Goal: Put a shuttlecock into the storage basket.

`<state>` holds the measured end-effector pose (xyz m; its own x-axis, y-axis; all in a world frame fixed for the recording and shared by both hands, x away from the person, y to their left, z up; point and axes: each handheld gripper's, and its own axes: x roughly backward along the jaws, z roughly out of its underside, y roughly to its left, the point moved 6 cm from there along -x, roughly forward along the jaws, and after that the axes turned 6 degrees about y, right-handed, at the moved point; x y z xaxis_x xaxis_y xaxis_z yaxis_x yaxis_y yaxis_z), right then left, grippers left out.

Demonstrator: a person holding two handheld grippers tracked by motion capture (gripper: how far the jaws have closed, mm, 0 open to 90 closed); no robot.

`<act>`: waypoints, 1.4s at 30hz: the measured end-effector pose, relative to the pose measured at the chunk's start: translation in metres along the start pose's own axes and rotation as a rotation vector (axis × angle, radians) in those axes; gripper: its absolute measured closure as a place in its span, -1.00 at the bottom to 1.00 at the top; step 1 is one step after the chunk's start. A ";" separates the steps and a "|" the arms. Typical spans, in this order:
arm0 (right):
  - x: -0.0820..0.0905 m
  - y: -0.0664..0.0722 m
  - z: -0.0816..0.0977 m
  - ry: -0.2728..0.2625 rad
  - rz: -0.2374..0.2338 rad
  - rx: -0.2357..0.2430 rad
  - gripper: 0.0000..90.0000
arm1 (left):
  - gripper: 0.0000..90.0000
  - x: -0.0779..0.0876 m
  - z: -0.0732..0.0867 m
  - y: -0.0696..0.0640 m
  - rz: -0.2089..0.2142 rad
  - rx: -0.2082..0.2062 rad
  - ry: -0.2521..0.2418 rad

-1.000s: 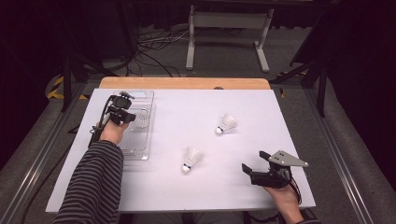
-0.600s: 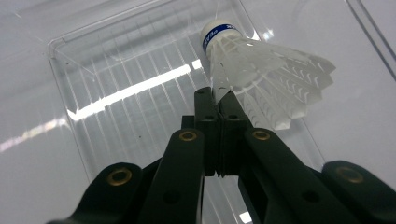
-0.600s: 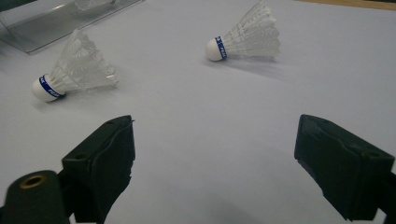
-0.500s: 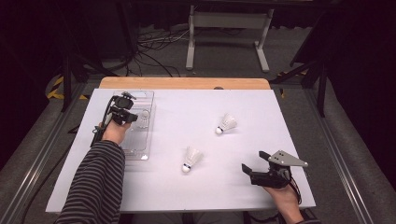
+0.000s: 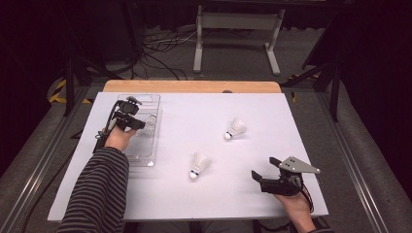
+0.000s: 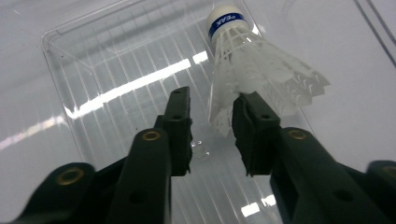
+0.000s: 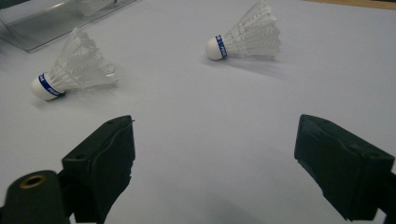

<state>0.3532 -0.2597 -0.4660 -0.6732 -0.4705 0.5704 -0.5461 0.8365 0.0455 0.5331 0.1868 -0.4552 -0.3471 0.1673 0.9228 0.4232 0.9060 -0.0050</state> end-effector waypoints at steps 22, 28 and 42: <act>0.000 0.000 0.000 0.000 0.003 -0.004 -0.71 | -0.22 0.015 0.006 -0.004 0.061 0.040 -0.015; 0.000 -0.001 0.000 0.002 0.001 -0.004 -0.71 | -0.21 0.023 0.005 -0.007 0.062 0.034 -0.052; 0.000 -0.001 0.000 0.003 0.002 -0.006 -0.71 | -0.24 0.035 0.010 -0.011 0.075 0.016 -0.074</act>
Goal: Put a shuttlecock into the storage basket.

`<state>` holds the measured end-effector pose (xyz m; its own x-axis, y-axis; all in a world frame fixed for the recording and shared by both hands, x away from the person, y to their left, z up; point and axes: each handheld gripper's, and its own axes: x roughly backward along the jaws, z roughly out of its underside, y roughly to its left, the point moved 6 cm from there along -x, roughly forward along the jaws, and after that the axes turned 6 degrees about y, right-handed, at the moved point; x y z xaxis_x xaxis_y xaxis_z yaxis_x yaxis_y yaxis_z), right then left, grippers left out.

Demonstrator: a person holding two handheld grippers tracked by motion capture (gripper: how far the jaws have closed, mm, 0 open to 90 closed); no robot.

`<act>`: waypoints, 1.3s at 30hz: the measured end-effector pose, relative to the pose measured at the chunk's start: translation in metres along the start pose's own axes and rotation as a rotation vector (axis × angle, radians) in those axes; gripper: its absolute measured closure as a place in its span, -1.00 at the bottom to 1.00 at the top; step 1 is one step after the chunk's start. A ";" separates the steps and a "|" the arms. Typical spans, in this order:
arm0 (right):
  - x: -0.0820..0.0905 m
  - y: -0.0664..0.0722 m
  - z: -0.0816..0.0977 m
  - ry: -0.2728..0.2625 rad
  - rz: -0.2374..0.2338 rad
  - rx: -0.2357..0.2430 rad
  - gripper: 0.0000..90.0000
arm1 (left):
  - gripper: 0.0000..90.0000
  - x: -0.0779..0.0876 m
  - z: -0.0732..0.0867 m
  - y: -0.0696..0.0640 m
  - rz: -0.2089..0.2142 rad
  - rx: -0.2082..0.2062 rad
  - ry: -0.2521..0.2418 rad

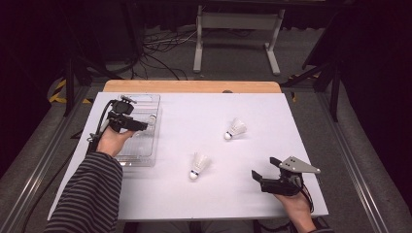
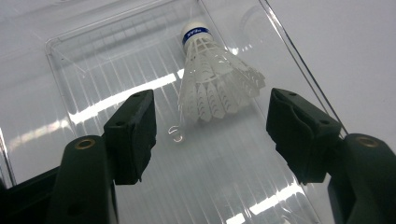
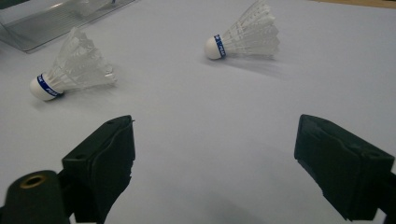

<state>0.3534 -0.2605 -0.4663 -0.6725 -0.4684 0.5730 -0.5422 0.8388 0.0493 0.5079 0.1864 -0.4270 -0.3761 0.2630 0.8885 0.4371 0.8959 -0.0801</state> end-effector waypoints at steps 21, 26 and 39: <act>0.000 0.000 0.000 -0.002 0.000 0.000 -0.71 | -0.26 0.009 0.008 -0.008 0.006 -0.029 -0.018; 0.000 0.000 0.000 -0.002 0.000 -0.001 -0.71 | -0.25 0.014 0.011 -0.007 0.007 -0.036 -0.036; 0.000 0.001 0.000 -0.001 -0.001 0.001 -0.71 | -0.21 0.020 0.019 -0.007 0.031 -0.023 -0.051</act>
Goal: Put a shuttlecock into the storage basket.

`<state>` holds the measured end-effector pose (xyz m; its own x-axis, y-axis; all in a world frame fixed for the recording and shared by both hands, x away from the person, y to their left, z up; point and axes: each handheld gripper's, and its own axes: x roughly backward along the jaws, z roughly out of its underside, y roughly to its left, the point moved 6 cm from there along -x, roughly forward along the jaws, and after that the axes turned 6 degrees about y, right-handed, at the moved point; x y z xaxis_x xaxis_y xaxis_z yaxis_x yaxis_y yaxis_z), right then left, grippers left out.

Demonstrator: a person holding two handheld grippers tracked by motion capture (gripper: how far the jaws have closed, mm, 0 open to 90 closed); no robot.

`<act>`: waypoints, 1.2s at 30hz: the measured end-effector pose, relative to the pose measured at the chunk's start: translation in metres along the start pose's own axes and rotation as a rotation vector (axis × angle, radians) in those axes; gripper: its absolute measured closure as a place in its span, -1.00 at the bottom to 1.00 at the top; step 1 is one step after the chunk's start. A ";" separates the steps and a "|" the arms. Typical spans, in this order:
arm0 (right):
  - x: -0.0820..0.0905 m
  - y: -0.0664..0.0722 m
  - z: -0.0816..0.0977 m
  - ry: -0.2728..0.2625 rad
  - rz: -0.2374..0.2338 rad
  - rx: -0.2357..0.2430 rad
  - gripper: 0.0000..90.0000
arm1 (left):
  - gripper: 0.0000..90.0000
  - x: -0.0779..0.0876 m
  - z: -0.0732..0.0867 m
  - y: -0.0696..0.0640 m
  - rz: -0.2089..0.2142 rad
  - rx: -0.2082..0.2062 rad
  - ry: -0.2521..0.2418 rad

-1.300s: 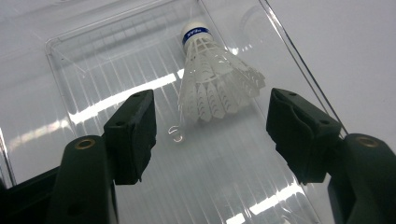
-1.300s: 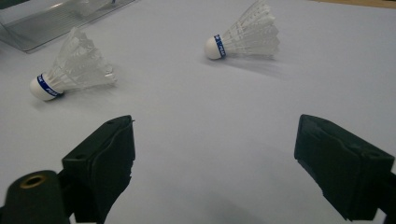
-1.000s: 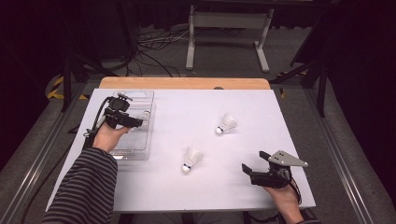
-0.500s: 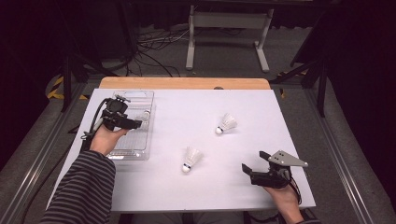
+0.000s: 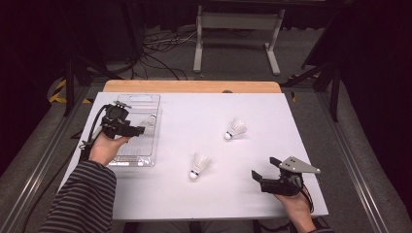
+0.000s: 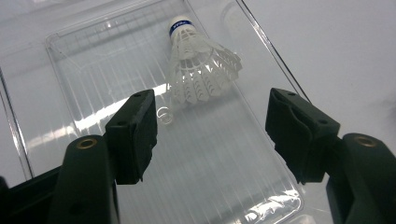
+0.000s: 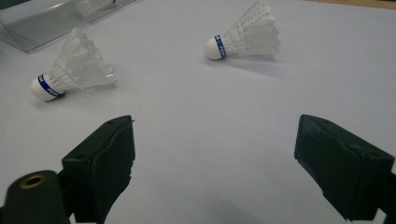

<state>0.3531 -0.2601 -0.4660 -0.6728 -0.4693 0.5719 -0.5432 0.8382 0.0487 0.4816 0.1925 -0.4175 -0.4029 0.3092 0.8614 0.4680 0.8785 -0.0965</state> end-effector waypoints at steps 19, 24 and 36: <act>0.000 0.000 0.000 0.000 0.001 0.000 -0.71 | -0.21 0.007 0.012 -0.003 0.017 0.005 -0.027; 0.000 0.000 0.000 -0.001 0.000 -0.002 -0.71 | -0.21 0.008 0.014 -0.005 0.022 -0.004 -0.033; 0.000 0.001 0.000 0.002 -0.002 -0.002 -0.71 | -0.23 0.014 0.021 -0.011 0.027 -0.019 -0.063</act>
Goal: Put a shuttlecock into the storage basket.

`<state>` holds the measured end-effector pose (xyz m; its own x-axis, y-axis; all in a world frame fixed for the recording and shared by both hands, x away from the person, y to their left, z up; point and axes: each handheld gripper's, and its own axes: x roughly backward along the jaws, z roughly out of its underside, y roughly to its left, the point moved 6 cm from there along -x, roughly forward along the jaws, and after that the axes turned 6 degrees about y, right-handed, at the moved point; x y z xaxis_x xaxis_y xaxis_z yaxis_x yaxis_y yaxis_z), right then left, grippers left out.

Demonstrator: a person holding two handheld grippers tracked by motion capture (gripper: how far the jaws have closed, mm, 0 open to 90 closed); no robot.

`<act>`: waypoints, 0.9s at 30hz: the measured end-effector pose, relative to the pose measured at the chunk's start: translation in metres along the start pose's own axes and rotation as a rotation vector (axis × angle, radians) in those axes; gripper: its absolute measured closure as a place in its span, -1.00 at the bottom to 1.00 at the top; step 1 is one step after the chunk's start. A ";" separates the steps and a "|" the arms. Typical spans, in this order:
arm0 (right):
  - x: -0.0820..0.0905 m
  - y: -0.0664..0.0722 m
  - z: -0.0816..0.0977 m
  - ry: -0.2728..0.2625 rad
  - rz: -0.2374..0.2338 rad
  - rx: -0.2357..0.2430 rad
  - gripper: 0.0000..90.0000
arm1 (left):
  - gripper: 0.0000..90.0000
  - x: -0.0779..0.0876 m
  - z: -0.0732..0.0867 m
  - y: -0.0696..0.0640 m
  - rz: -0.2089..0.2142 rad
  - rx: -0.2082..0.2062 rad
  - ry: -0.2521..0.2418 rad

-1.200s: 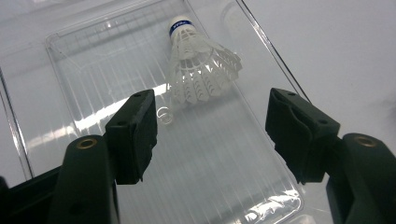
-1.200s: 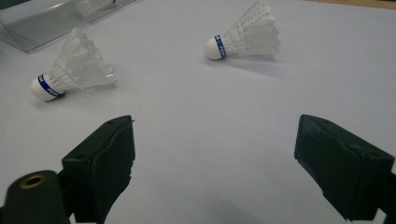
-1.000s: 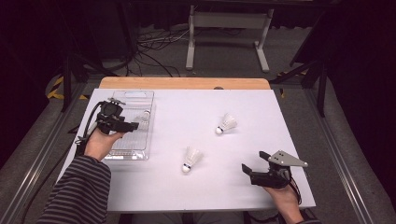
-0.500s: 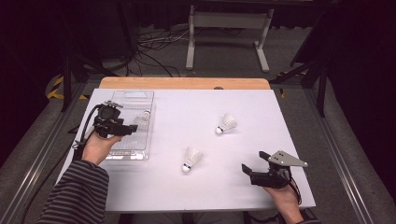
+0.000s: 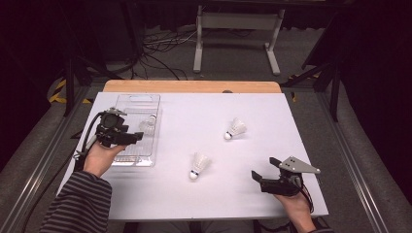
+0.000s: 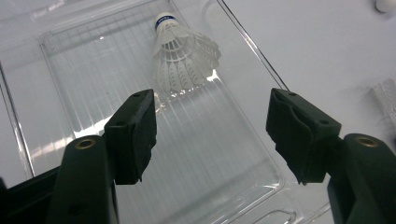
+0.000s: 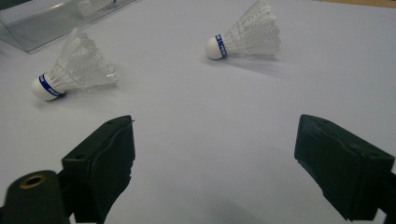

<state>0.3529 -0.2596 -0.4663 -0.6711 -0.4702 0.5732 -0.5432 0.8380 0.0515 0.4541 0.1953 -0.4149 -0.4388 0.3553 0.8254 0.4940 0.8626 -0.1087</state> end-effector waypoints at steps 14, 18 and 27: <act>0.000 0.000 0.000 -0.002 -0.001 0.000 -0.71 | -0.29 0.011 0.012 -0.005 0.003 -0.007 -0.050; 0.000 0.000 0.000 -0.002 -0.001 0.000 -0.71 | -0.30 0.014 0.016 -0.004 0.003 -0.009 -0.064; 0.000 0.000 0.000 -0.001 0.001 -0.004 -0.71 | -0.33 0.017 0.026 -0.004 0.009 -0.006 -0.090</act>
<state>0.3530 -0.2598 -0.4660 -0.6721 -0.4699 0.5723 -0.5405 0.8396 0.0545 0.4247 0.2073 -0.4150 -0.5003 0.3940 0.7710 0.5023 0.8574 -0.1122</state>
